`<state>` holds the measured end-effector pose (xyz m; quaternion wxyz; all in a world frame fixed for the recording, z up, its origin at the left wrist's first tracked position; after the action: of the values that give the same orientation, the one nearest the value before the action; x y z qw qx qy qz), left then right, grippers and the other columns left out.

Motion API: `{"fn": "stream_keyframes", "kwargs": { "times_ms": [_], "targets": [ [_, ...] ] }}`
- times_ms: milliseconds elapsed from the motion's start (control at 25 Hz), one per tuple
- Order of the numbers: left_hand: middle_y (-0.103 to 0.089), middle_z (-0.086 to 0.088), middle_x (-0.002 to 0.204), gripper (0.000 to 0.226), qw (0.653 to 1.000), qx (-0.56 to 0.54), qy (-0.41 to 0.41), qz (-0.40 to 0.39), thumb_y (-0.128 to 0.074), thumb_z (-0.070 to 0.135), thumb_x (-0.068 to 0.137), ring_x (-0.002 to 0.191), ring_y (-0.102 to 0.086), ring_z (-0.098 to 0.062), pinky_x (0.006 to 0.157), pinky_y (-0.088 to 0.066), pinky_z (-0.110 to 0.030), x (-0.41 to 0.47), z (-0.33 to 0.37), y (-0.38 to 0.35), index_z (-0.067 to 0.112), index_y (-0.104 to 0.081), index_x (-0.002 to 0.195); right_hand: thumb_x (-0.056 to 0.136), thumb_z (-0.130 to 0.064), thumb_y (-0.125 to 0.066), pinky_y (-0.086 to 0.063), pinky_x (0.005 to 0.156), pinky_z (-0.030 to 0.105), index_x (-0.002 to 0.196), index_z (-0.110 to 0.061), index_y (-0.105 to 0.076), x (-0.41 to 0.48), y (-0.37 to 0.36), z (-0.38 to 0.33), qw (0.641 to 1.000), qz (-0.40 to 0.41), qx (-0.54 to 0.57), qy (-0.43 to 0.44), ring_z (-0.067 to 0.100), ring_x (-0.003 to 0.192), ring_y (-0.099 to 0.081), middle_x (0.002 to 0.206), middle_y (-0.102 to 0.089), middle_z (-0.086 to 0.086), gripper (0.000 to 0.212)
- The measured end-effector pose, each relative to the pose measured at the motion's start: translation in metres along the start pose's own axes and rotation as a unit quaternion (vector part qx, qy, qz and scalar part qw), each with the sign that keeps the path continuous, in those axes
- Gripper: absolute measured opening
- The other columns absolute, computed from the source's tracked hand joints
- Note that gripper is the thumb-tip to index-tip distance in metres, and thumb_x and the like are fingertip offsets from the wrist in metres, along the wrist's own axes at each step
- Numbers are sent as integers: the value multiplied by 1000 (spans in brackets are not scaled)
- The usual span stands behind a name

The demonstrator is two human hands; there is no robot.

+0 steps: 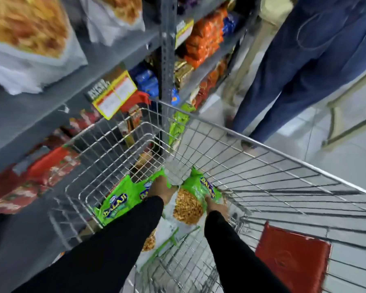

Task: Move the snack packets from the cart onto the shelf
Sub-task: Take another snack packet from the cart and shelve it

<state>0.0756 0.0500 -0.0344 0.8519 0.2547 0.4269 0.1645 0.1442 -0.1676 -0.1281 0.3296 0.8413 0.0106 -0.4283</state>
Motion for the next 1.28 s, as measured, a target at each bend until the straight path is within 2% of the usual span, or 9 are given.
{"fn": "stream_keyframes", "kwargs": {
  "times_ms": [80, 240, 360, 480, 680, 960, 1080, 1160, 1280],
  "targets": [
    [-41, -20, 143, 63, 994, 65, -62, -57, -57, 36, 88, 129, -43, -31, 105, -38, -40, 19, 15, -25, -1, -37, 135, 74, -58, -59, -44, 102, 45, 125, 8, -46, 9, -32, 18, 989, -80, 114, -42, 35, 121, -52, 130, -54, 24, 84],
    [-44, -17, 142, 78, 979, 144, -74, -122, -64, 45, 79, 127, -47, -31, 102, -43, -38, 48, 21, -65, 2, -33, 137, 67, -60, -66, -48, 63, 36, 101, 12, -57, 14, -55, 33, 948, -80, 302, -65, 25, 80, -58, 84, -60, 17, 80],
    [-45, -17, 142, 88, 972, 190, -55, -125, -66, 52, 73, 127, -47, -31, 104, -43, -39, 58, 14, -77, 5, -31, 138, 58, -62, -72, -51, 89, 53, 107, 13, -54, 22, -65, 35, 923, -87, 366, -75, 38, 106, -61, 114, -62, 27, 91],
    [-46, -18, 140, 91, 973, 202, -48, -100, -68, 55, 69, 126, -47, -33, 104, -43, -43, 57, 9, -76, 4, -36, 136, 41, -70, -76, -49, 92, 59, 122, 2, -49, 50, -89, 60, 907, -133, 389, -90, 38, 108, -62, 122, -60, 23, 112],
    [-57, -16, 115, 61, 992, 38, -15, -118, -69, 48, 75, 105, -58, -26, 79, -50, -32, 28, 15, -61, 1, -55, 111, 56, -46, -83, -54, 85, 53, 125, -2, -45, -8, -50, 24, 892, -215, 397, -32, 32, 98, -66, 119, -62, 21, 90],
    [-48, -18, 140, 85, 978, -164, 28, -123, -64, 44, 81, 128, -48, -28, 104, -41, -34, -48, 26, -6, -5, -29, 141, 66, -21, -79, -56, 72, 42, 118, -9, -49, -107, 6, -52, 893, -286, 324, 126, 23, 75, -66, 99, -66, 15, 61],
    [-53, -20, 137, 109, 949, -290, -41, -114, -83, 49, 55, 124, -53, -33, 110, -39, -45, -84, 36, 57, 0, -35, 139, 71, -2, -71, -51, 79, 44, 110, -9, -51, -177, 22, -115, 887, -300, 267, 225, 25, 79, -61, 97, -64, 17, 44],
    [-66, -17, 120, 78, 931, -348, -56, -92, -85, 37, 58, 106, -65, -28, 101, -47, -49, -99, 31, 102, 3, -57, 123, 62, -7, -77, -51, 82, 44, 119, -4, -47, -223, 25, -157, 880, -293, 210, 309, 26, 83, -61, 106, -63, 20, 65],
    [-76, 10, 66, 7, 902, -410, -135, -14, -65, 9, 84, 53, -69, -1, 60, -58, -18, -171, 26, 195, 13, -71, 84, 56, -18, -84, -55, 83, 37, 110, -12, -54, -326, 21, -203, 836, -321, 136, 423, 13, 84, -67, 102, -69, 10, 62]
  ]
}}
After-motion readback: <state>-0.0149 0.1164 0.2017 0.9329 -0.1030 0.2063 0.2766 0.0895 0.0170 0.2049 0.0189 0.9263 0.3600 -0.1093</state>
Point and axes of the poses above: each hand's wrist, its own x-axis towards the middle knuckle, its own y-axis out of the back of the hand, z = x × y, the point moved 8 cm from there along x, towards the middle knuckle
